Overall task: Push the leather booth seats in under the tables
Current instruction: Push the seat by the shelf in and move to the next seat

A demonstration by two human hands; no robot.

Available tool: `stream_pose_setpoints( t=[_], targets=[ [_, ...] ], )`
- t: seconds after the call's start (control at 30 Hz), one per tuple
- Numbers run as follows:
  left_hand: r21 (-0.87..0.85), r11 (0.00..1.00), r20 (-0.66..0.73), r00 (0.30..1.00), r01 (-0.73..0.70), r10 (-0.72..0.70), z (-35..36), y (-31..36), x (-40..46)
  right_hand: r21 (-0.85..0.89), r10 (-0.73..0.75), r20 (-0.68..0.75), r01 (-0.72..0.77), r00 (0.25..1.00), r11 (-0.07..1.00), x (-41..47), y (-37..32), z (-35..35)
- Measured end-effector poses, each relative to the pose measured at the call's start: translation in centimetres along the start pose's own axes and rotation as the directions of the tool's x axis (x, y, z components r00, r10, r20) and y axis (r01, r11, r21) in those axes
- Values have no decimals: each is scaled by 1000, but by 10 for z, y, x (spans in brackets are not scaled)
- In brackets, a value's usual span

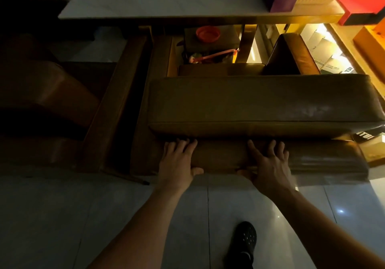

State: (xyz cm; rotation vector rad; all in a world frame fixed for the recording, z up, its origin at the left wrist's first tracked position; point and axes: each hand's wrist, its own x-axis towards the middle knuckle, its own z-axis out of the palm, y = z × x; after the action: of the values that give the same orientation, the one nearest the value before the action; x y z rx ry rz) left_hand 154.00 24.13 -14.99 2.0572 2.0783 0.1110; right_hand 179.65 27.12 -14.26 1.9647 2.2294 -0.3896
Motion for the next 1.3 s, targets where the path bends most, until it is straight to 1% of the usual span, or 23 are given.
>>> stream_pose_setpoints(
  t=[0.17,0.33,0.47,0.57,0.8,0.93,1.3],
  targets=[
    [10,1000,11,1000,26,-26,2,5,-3,-26,-18,-14,18,1000,1000,-6,1,-1],
    [13,1000,-2,1000,24,-24,3,7,1,-31,-8,21,9,1000,999,-4,-3,-3],
    [-20,1000,8,1000,18,-18,4,3,5,-33,3,74,-1,997,999,3,-4,-8],
    [-43,999,-14,1000,3,-4,5,1,7,-21,4,109,-1,994,1000,9,-5,-12],
    [-41,999,6,1000,13,-12,0,0,28,-25,-1,31,2,1000,1000,27,-4,-10],
    [-49,999,1,1000,17,-17,1,-2,27,-9,-6,10,6,1000,1000,28,-3,-4],
    [-42,999,-25,1000,6,-7,1,-2,29,-10,-13,35,13,999,1000,32,-1,-4]
  ],
)
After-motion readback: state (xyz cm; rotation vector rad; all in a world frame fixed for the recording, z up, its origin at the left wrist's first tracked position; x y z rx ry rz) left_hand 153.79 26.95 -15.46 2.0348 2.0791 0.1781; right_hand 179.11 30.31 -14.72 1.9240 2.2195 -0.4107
